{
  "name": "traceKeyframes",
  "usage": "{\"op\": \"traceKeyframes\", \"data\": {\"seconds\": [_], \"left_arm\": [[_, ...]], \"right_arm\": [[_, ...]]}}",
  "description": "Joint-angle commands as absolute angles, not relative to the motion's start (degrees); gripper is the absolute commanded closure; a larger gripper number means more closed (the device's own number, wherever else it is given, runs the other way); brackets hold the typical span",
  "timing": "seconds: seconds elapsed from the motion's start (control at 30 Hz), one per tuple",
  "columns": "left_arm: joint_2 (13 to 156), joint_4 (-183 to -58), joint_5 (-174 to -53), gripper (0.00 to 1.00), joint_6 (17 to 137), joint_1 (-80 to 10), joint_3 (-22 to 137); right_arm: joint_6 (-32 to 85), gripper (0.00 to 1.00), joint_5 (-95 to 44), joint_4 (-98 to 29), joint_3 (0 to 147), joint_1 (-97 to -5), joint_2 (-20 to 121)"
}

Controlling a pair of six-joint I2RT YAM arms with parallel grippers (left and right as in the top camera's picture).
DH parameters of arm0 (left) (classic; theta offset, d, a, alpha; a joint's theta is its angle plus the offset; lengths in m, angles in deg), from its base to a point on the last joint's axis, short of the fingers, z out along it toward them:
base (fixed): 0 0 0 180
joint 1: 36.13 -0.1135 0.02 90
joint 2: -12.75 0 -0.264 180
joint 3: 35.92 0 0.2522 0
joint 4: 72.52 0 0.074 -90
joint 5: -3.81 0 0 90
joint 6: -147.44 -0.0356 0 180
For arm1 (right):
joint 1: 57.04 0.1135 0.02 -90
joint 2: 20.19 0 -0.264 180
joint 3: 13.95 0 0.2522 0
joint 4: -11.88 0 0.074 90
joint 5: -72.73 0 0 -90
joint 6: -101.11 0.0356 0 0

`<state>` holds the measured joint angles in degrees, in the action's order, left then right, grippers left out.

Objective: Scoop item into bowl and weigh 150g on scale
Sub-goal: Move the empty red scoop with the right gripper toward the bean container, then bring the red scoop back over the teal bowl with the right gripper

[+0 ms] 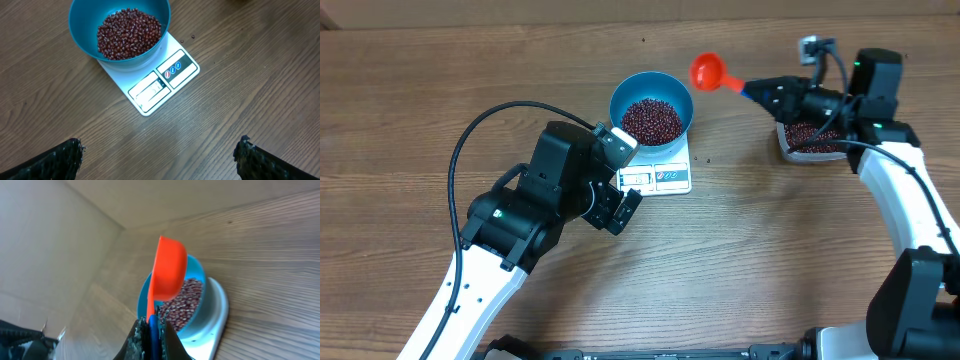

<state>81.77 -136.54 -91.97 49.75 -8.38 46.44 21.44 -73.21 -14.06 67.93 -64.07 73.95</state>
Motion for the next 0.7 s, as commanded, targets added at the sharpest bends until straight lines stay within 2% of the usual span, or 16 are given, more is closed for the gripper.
{"op": "traceKeyframes", "data": {"seconds": [0.0, 0.3, 0.5, 0.67], "left_arm": [[81.85, -136.65, -91.99, 0.00, 48.66, -8.58, 46.46], [81.85, -136.65, -91.99, 0.00, 48.66, -8.58, 46.46], [81.85, -136.65, -91.99, 0.01, 48.66, -8.58, 46.46], [81.85, -136.65, -91.99, 0.00, 48.66, -8.58, 46.46]], "right_arm": [[21.77, 0.96, -74.35, -14.22, 68.48, -68.24, 74.11], [19.36, 0.96, -74.39, -17.56, 68.48, -74.43, 74.11], [19.43, 0.96, -73.91, -17.60, 68.48, -69.97, 74.11], [19.43, 0.96, -66.28, -17.03, 68.48, -61.97, 74.11]]}}
